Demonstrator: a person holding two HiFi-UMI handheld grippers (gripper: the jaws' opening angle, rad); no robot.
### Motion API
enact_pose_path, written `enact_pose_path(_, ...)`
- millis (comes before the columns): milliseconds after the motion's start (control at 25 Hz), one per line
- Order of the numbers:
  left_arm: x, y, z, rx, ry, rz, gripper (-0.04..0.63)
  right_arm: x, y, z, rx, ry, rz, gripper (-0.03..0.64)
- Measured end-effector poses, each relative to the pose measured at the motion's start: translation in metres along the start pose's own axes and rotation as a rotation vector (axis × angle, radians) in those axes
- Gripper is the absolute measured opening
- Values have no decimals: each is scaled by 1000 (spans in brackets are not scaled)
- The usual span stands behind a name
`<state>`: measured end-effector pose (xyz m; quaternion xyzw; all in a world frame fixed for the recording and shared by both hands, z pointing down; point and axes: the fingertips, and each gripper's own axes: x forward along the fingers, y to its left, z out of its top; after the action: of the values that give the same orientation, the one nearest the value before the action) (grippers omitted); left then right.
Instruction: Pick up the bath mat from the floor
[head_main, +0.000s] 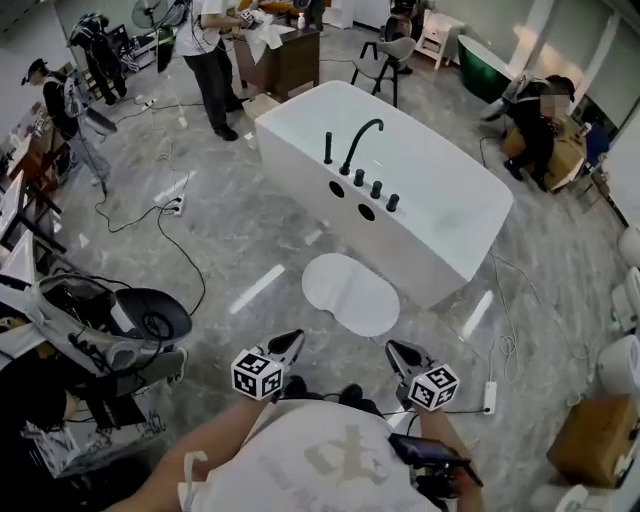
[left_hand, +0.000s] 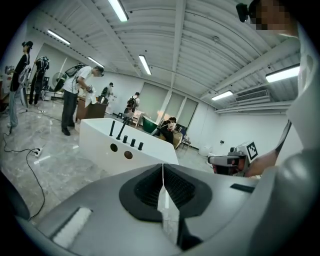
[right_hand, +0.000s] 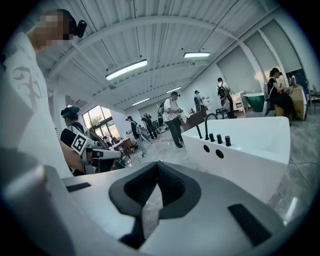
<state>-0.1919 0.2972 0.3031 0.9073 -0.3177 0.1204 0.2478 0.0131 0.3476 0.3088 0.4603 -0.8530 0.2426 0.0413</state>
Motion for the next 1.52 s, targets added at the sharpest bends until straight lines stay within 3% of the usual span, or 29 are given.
enact_pose_path(520, -32, 32, -12, -22, 2, -22, 9, 8, 13, -13, 55, 8, -126, 6)
enact_pose_path(1000, -60, 72, -23, -44, 19, -48, 9, 39, 46, -13, 55, 36, -159, 6)
enact_pose_path(1520, -57, 97, -8, -25, -10, -42, 10, 67, 39, 0, 31, 38, -171, 6)
